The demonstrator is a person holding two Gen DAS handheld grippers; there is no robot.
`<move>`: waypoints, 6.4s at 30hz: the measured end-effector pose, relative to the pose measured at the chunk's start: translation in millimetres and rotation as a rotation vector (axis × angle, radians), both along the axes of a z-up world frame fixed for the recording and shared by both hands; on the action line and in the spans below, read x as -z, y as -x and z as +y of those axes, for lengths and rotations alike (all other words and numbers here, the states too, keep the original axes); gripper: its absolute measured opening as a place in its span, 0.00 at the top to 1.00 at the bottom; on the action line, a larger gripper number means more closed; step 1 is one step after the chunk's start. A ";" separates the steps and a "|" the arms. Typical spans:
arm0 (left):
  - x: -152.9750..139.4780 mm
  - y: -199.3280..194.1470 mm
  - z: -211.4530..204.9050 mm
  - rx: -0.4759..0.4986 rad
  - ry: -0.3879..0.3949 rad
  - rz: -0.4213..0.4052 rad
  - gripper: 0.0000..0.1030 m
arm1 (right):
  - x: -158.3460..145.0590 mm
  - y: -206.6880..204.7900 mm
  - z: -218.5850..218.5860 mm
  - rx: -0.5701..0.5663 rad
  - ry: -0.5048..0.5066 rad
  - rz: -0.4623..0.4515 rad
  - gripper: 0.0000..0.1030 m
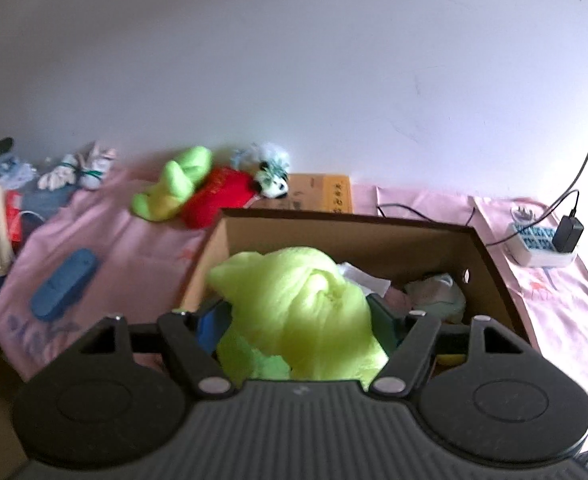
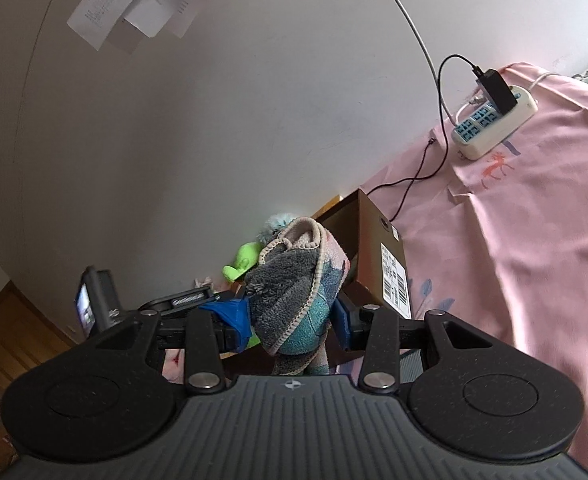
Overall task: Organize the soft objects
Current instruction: 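Lower the lime yarn into the box and open the left tool, then lower the slipper into the box and open the right tool, then withdraw both tools from the box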
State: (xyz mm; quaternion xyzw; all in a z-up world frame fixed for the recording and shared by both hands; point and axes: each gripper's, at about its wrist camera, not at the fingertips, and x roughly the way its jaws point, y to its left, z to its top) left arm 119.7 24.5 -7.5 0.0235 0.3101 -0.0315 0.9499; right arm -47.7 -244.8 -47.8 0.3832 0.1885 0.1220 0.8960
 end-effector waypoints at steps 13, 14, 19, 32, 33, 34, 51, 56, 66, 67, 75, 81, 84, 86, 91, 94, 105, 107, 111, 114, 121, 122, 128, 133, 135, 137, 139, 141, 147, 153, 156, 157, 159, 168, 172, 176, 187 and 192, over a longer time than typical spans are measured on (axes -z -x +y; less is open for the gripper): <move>35.2 -44.5 -15.0 0.095 0.001 0.102 0.10 | 1.0 -4.6 22.4 0.059 0.025 0.025 0.77; 34.9 -44.3 -14.2 0.097 0.000 0.102 0.10 | 0.9 -7.3 24.7 0.055 0.028 0.027 0.77; 31.2 -41.9 -5.7 0.082 0.001 0.110 0.04 | 1.7 -23.8 38.5 0.015 0.037 0.042 0.76; 18.0 -24.1 35.8 0.015 0.001 0.161 0.04 | 3.0 -53.7 67.9 -0.070 0.067 0.084 0.76; 17.6 -23.0 37.9 0.014 -0.002 0.164 0.04 | 2.5 -55.9 69.8 -0.072 0.068 0.086 0.76; 17.3 -21.9 40.0 0.012 -0.005 0.165 0.04 | 1.8 -58.4 71.9 -0.074 0.070 0.087 0.76; 5.8 -10.2 67.7 -0.008 -0.017 0.162 0.04 | -15.8 -114.9 109.4 -0.089 0.192 0.068 0.76; 7.3 -12.8 71.4 -0.012 -0.019 0.179 0.04 | -25.0 -132.3 105.3 -0.093 0.202 0.070 0.76; -34.4 -26.7 90.1 -0.002 -0.101 0.119 0.04 | -108.2 -192.5 103.0 -0.174 0.336 0.110 0.76; -42.7 -29.3 90.3 0.003 -0.116 0.107 0.04 | -116.1 -198.7 103.9 -0.177 0.354 0.119 0.76; -84.9 -42.9 75.6 0.051 -0.191 0.024 0.04 | -84.4 -215.1 105.3 -0.140 0.422 0.190 0.76; -57.9 -47.3 76.0 0.026 -0.054 0.091 0.04 | -6.8 -225.7 103.6 -0.117 0.424 0.359 0.73; -35.7 -49.7 72.7 0.014 -0.036 0.129 0.04 | 15.8 -225.6 105.6 -0.115 0.428 0.390 0.73; -22.7 -51.0 70.3 0.011 -0.044 0.145 0.04 | 22.0 -225.4 107.7 -0.104 0.444 0.384 0.71; -2.1 -55.6 64.2 0.005 -0.049 0.170 0.04 | 8.8 -221.2 103.5 -0.074 0.383 0.333 0.71; 4.5 -58.8 62.4 0.003 -0.038 0.180 0.04 | -2.2 -209.5 104.0 -0.026 0.372 0.273 0.71; 12.2 -53.5 40.0 0.027 -0.033 0.183 0.04 | -12.1 -171.4 111.2 0.056 0.353 0.263 0.71; 10.7 -48.8 34.2 0.038 -0.056 0.169 0.04 | -13.7 -167.6 111.6 0.064 0.363 0.272 0.71; 6.6 -40.3 29.6 0.040 -0.077 0.148 0.04 | -15.9 -158.4 113.0 0.066 0.354 0.282 0.71; 4.7 -34.2 29.6 0.036 -0.085 0.141 0.04 | -18.5 -152.7 116.4 0.058 0.363 0.277 0.71; 4.3 -25.5 32.2 0.027 -0.072 0.166 0.04 | -21.6 -139.2 120.6 0.010 0.362 0.250 0.71; 4.8 -23.8 32.1 0.030 -0.071 0.169 0.04 | -21.5 -137.1 121.4 0.008 0.372 0.247 0.71; 8.8 -12.6 29.0 0.054 -0.071 0.175 0.04 | -18.7 -123.0 128.4 0.017 0.466 0.245 0.71; 12.6 -3.2 25.1 0.062 -0.072 0.186 0.04 | -15.5 -113.6 123.9 0.035 0.464 0.262 0.70; 13.6 -0.1 24.2 0.058 -0.075 0.190 0.04 | -15.8 -110.4 120.9 0.049 0.454 0.267 0.70; 13.5 2.8 24.4 0.054 -0.074 0.193 0.04 | -16.5 -107.1 119.7 0.061 0.450 0.271 0.70; 11.5 5.8 24.2 0.052 -0.073 0.189 0.04 | -17.0 -103.9 119.1 0.068 0.448 0.275 0.70; 8.6 9.8 23.2 0.048 -0.077 0.180 0.04 | -17.1 -101.0 119.5 0.073 0.448 0.279 0.70; 1.0 23.4 22.4 0.039 -0.098 0.158 0.04 | -18.0 -92.2 124.0 0.052 0.451 0.274 0.69; -3.4 33.8 30.9 0.014 -0.103 0.144 0.04 | -19.9 -85.2 128.6 0.038 0.484 0.265 0.69; -3.7 38.3 34.6 -0.008 -0.129 0.131 0.04 | -18.9 -82.8 129.9 0.034 0.493 0.266 0.69; -3.5 39.9 35.8 -0.014 -0.138 0.127 0.04 | -18.2 -82.1 130.4 0.031 0.495 0.267 0.69; -2.6 41.8 38.1 -0.026 -0.151 0.127 0.04 | -16.7 -81.3 131.1 0.026 0.493 0.272 0.69; 8.8 49.6 46.4 -0.067 -0.166 0.161 0.04 | -13.9 -75.2 136.4 0.020 0.516 0.270 0.69; 10.5 51.5 49.3 -0.109 -0.254 0.109 0.04 | -14.0 -71.2 136.7 0.017 0.532 0.267 0.69; 7.0 49.0 57.1 -0.163 -0.362 0.035 0.04 | -13.3 -66.5 135.9 0.017 0.539 0.271 0.69; -2.6 48.4 74.3 -0.154 -0.303 0.018 0.04 | -22.7 -56.2 133.4 0.033 0.541 0.248 0.69; -0.3 51.8 63.5 -0.092 -0.194 0.067 0.04 | -24.5 -55.0 132.3 0.049 0.536 0.244 0.69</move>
